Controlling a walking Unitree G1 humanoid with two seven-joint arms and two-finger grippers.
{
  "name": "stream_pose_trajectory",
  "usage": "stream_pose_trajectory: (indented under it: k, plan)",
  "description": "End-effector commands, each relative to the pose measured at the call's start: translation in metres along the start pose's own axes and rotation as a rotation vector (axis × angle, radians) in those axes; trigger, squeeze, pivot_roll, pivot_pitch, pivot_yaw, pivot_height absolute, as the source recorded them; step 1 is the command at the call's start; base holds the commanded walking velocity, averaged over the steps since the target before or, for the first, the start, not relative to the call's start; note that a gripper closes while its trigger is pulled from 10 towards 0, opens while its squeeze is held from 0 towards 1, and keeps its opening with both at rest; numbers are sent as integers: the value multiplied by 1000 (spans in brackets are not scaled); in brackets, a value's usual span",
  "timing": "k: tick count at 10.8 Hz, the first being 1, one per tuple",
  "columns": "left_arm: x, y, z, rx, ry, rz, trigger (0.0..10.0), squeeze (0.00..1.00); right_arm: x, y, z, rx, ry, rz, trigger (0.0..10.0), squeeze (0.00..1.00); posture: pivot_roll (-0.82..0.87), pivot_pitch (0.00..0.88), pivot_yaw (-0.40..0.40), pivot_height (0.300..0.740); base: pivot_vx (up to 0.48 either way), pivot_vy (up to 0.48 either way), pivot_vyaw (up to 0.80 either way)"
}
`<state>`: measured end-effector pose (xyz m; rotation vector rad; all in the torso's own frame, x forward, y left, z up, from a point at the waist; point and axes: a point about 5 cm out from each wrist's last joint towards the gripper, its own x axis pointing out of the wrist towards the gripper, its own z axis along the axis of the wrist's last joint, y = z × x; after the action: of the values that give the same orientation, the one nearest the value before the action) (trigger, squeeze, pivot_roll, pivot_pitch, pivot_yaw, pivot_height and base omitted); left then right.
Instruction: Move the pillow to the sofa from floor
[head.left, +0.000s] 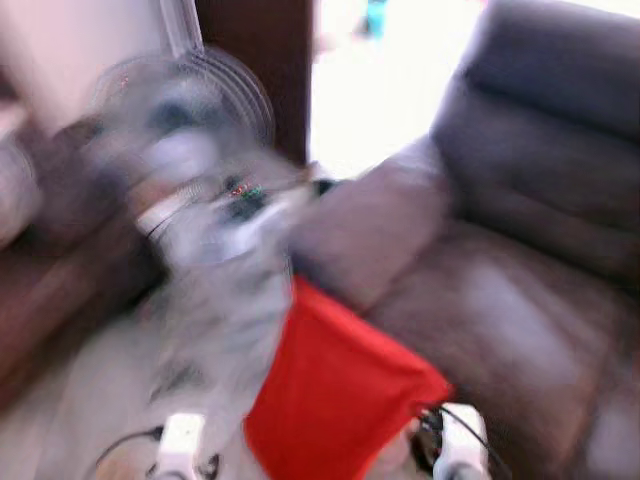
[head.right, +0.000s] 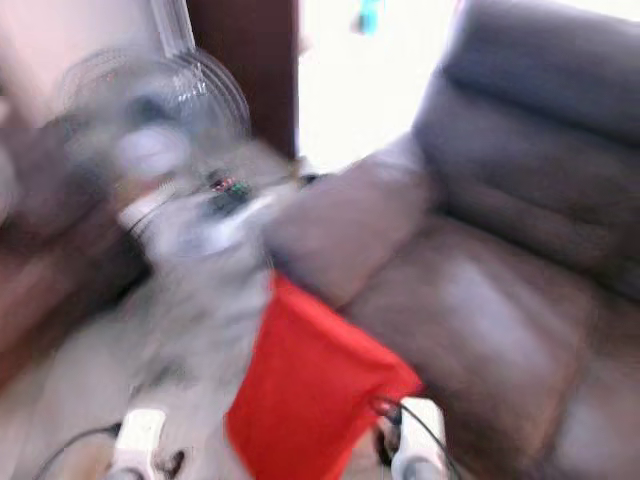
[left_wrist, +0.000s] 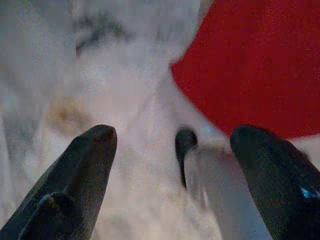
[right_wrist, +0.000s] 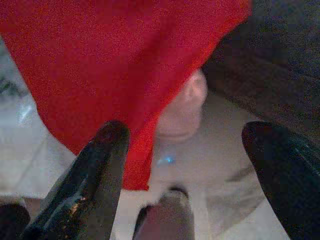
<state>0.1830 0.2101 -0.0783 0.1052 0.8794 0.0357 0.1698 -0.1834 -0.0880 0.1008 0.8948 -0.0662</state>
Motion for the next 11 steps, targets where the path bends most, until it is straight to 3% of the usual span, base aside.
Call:
stream_pose_trajectory:
  k: [1,4,7,11]
  plan:
    - [1,-11,2,-18,-6,-23,10000,0,-4,-12,-11,2,35,-35,10000,0,16,82,-39,740,255,0,0]
    - [1,-10,2,-16,-7,-22,10000,0,3,5,5,-1,21,-20,10000,0,18,88,-39,740,259,0,0]
    - [1,-9,2,-12,-13,-20,10000,0,6,9,14,12,19,-16,10000,0,16,96,-37,740,0,0,0]
    - [1,-9,3,-16,-15,-19,10000,0,4,-6,14,31,14,-18,10000,0,13,110,-37,740,0,0,0]
